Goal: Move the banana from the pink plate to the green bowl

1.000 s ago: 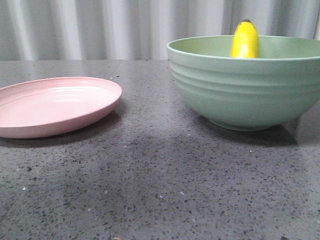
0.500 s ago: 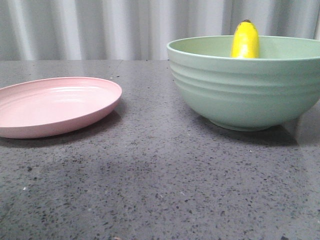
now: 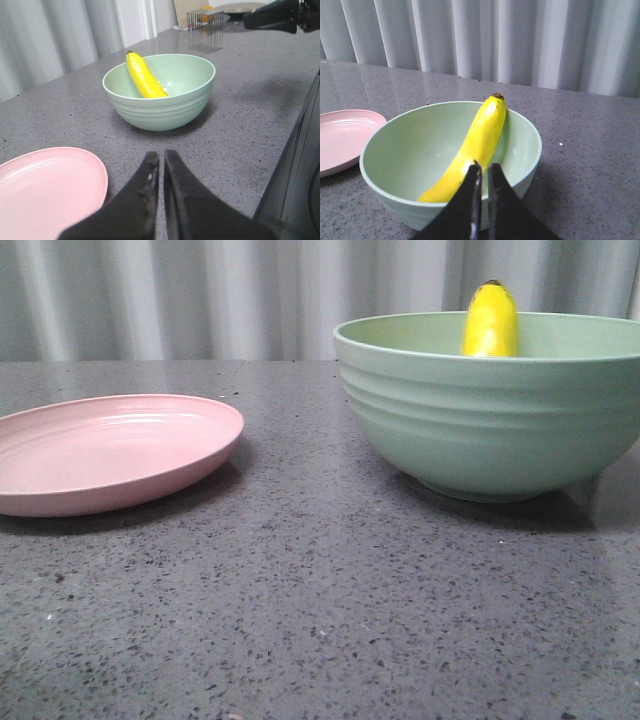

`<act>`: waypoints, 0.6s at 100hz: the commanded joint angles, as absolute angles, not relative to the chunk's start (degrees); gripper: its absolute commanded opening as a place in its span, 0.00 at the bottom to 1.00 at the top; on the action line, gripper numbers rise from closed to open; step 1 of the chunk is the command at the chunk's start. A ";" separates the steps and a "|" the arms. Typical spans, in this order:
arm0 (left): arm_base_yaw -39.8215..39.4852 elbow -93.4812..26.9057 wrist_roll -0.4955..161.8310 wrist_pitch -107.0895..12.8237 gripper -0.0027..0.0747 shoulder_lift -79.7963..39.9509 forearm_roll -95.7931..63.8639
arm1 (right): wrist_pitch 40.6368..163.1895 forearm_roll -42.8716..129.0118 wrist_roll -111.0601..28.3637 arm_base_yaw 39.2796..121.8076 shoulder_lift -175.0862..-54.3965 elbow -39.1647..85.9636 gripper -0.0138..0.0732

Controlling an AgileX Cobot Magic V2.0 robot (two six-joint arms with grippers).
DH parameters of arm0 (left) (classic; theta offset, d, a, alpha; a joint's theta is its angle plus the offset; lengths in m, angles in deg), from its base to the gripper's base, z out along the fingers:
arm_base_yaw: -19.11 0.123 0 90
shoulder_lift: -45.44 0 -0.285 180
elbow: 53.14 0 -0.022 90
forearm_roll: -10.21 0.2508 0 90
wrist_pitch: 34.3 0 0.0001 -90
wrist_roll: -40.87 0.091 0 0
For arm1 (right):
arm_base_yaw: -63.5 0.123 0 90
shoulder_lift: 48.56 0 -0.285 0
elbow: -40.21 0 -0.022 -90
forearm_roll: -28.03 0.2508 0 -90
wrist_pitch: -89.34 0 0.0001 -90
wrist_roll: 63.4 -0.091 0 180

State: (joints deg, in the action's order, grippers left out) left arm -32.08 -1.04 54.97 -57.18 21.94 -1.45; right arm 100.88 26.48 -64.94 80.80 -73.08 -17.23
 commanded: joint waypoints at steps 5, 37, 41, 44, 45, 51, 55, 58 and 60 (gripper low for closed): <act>-32.01 -0.12 54.42 -52.07 0.01 26.73 -2.37 | 95.46 25.75 -64.39 80.42 -68.99 -18.82 0.09; -32.01 0.80 54.42 -52.07 0.01 28.74 -2.37 | 95.57 25.75 -64.39 80.42 -67.30 -19.80 0.09; -32.01 0.91 54.42 -52.07 0.01 28.74 -2.37 | 95.57 25.75 -64.39 80.42 -67.30 -19.80 0.09; -32.01 0.91 54.42 -52.07 0.01 28.74 -2.37 | 95.57 25.75 -64.39 80.42 -67.30 -19.80 0.09; -32.01 0.91 54.42 -52.07 0.01 28.74 -2.37 | 95.57 25.75 -64.39 80.42 -67.30 -19.80 0.09; -32.01 0.91 54.42 -52.07 0.01 28.74 -2.37 | 95.57 25.75 -64.39 80.42 -67.30 -19.80 0.09; -32.01 0.91 54.42 -52.07 0.01 28.74 -2.37 | 95.57 25.75 -64.39 80.42 -67.30 -19.80 0.09; -32.01 0.91 54.42 -52.07 0.01 28.74 -2.37 | 95.57 25.75 -64.39 80.42 -67.30 -19.80 0.09; -32.01 0.91 54.42 -52.07 0.01 28.74 -2.37 | 95.57 25.75 -64.39 80.42 -67.30 -19.80 0.09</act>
State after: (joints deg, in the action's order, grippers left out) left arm -32.08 2.40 54.97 -56.85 29.41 -1.57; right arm 100.55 26.45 -64.94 80.80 -66.80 -21.25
